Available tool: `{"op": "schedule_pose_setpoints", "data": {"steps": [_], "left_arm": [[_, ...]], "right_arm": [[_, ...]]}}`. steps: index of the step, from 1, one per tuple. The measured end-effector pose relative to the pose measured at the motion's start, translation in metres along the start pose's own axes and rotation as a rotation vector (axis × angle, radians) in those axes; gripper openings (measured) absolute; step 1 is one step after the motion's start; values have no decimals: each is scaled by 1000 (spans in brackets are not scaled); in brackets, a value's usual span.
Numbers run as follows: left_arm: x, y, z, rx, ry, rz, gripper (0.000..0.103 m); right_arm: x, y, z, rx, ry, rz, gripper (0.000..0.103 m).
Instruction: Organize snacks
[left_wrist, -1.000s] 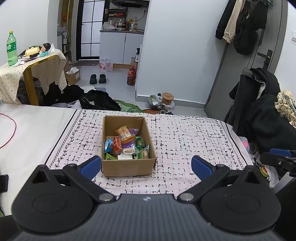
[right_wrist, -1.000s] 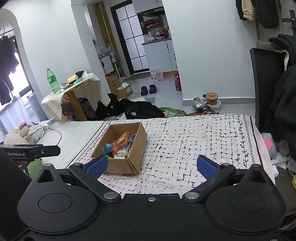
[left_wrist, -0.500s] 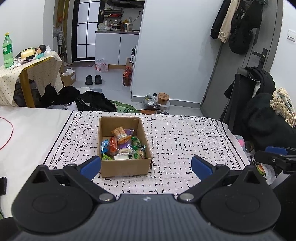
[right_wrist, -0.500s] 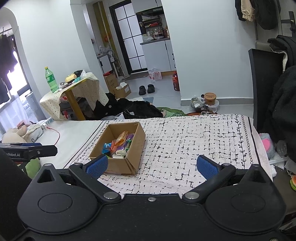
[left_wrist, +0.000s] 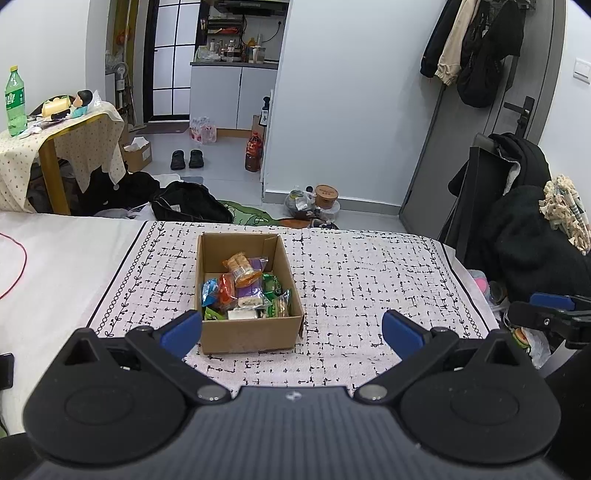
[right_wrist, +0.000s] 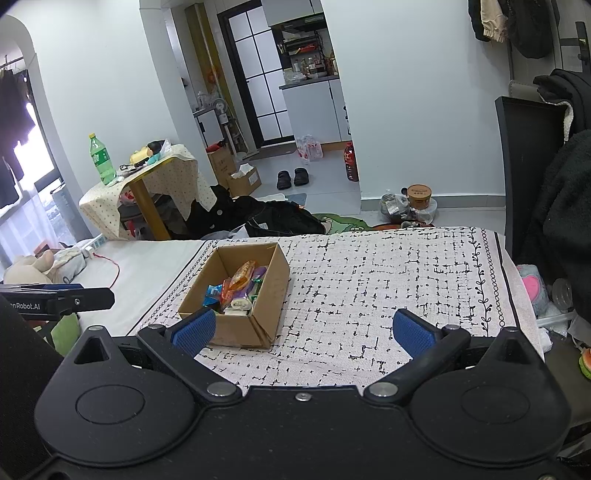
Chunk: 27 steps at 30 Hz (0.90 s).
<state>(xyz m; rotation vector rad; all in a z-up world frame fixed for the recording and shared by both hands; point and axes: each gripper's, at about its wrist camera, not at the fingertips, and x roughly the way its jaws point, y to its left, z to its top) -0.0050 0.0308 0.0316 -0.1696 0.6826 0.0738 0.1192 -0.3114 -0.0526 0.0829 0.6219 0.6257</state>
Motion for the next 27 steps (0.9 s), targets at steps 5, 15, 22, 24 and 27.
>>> {"op": "schedule_pose_setpoints", "data": {"steps": [5,15,22,24,27], "left_arm": [[0,0,1,4,4,-2,103],[1,0,2,-2,1,-1,103],[1,1,1,-1,5,-5,103],[1,1,1,1,3,-8,103],[1,-1,-1,-1,-7,-4,103]], "right_arm": [[0,0,0,0,0,1,103],[-1,0,-1,-1,0,-1,103],[0,0,0,-1,1,-1,103],[-1,0,-1,1,2,1,103],[-1,-1,-2,1,2,2,103]]}}
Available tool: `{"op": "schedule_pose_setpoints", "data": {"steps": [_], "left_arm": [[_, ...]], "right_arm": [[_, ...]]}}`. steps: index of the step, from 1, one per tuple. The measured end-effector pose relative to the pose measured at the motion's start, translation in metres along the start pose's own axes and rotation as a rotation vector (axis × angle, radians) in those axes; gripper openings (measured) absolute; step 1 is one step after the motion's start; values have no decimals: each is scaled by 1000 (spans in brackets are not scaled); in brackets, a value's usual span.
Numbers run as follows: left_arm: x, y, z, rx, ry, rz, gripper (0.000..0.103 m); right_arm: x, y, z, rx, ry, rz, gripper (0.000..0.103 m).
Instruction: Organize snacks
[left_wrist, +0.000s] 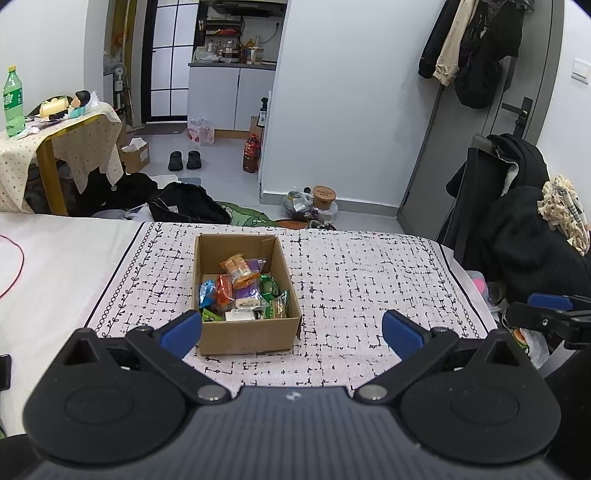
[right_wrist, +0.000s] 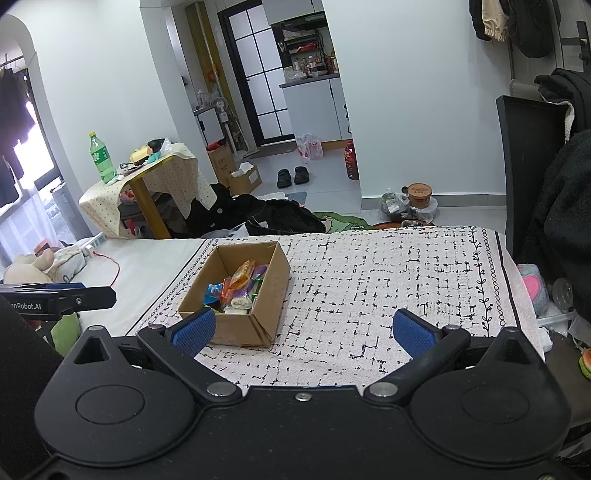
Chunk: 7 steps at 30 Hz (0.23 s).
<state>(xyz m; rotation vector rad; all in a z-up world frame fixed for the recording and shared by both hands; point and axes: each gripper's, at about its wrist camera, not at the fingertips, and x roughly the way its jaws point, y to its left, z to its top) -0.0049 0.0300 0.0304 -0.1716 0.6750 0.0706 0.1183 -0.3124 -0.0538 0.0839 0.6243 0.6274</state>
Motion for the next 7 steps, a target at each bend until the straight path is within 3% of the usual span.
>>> {"op": "schedule_pose_setpoints", "data": {"steps": [7], "left_arm": [[0,-5,-1,11,-3,-11,103]], "right_arm": [[0,0,0,0,0,1,103]]}}
